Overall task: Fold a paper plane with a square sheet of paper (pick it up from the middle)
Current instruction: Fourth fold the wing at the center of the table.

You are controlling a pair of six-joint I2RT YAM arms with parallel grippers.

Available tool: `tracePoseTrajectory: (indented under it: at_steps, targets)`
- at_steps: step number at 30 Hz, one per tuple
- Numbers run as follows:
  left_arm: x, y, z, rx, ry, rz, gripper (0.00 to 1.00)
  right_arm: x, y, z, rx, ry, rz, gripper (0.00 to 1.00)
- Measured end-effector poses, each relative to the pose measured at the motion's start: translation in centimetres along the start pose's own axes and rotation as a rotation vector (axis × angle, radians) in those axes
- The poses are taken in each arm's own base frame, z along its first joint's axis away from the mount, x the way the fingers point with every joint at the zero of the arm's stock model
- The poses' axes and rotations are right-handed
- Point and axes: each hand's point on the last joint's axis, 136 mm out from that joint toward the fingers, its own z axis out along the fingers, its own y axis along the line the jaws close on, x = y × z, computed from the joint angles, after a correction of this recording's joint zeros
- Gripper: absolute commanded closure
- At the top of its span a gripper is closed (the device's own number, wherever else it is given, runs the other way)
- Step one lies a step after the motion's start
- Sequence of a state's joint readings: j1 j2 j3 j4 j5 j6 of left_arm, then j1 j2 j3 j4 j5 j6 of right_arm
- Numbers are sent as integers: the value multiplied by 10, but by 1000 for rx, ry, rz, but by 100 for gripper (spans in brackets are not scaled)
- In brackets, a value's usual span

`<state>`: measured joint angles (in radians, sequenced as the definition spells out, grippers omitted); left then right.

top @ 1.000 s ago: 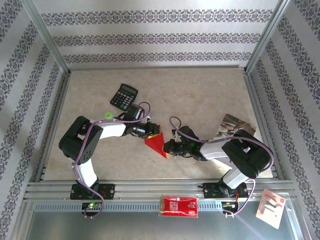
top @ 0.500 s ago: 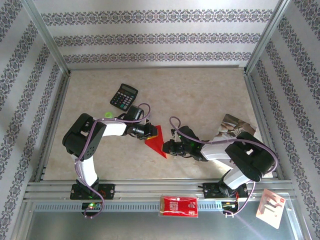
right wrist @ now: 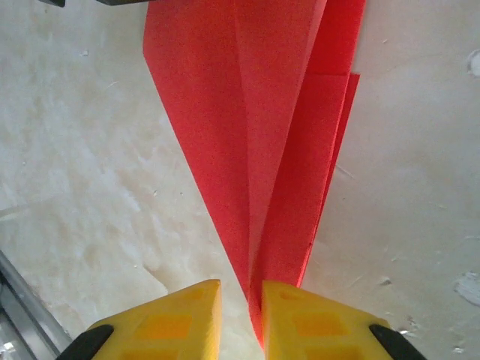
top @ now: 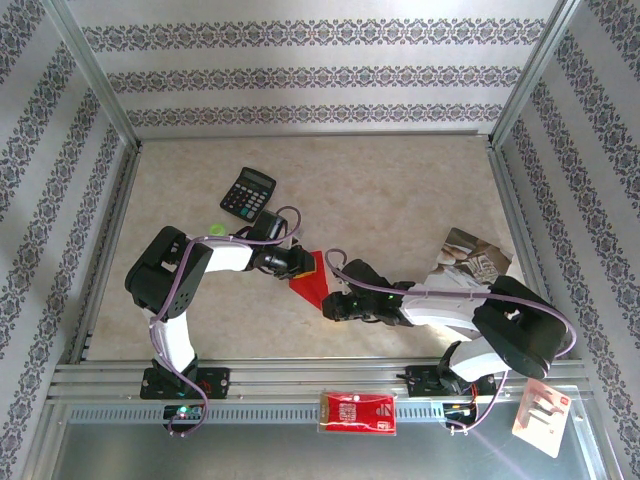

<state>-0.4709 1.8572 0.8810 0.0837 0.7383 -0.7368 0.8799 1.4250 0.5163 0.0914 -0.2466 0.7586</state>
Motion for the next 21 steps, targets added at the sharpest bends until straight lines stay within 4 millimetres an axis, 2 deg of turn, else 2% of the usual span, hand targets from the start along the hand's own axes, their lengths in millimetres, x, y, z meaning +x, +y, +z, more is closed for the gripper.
tracePoseTrajectory:
  at_steps: [7,11,21]
  targets:
    - [-1,-1,0,5,4,-1,79,-4,-2,1,34,4,-23,83]
    - [-2,-1,1,7,4,-1,79,-2,-5,2,44,14,-24,90]
    - [-3,-1,1,7,2,11,79,-4,-3,3,12,19,1,96]
